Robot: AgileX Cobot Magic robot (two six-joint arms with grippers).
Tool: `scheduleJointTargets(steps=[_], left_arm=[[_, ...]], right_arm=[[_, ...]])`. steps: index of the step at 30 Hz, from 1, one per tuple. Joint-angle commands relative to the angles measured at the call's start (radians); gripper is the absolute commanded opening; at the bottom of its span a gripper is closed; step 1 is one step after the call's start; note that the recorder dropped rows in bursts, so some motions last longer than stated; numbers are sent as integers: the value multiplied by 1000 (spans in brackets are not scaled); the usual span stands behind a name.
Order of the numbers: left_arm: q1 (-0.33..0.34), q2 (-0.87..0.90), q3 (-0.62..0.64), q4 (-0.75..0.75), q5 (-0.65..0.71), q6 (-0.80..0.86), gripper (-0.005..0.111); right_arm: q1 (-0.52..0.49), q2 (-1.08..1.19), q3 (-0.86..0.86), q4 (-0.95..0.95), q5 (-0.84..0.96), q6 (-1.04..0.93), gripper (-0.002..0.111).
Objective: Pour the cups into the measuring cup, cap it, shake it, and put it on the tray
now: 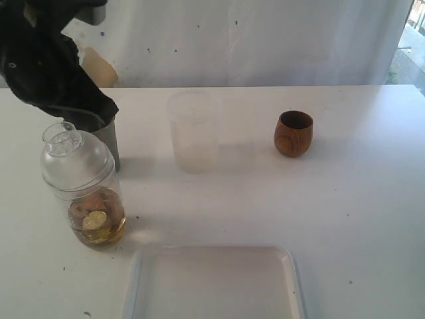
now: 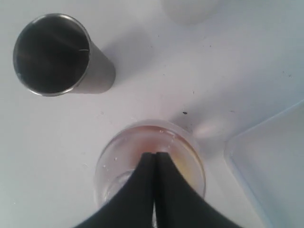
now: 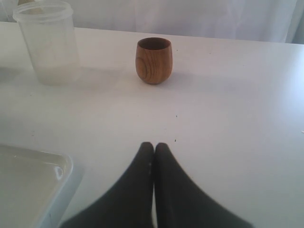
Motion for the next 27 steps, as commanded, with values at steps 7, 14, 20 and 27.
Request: scheduleJointTargets(steps=[7, 14, 20, 27], left_arm=[[0, 15, -6, -4, -74, 1, 0], [0, -85, -6, 113, -3, -23, 0], [0, -92, 25, 30, 70, 32, 0], [0, -75, 86, 32, -34, 35, 0]], right_arm=[[-5, -5, 5, 0, 0, 0, 0], [-5, -5, 5, 0, 0, 0, 0], [-5, -5, 5, 0, 0, 0, 0], [-5, -5, 5, 0, 0, 0, 0]])
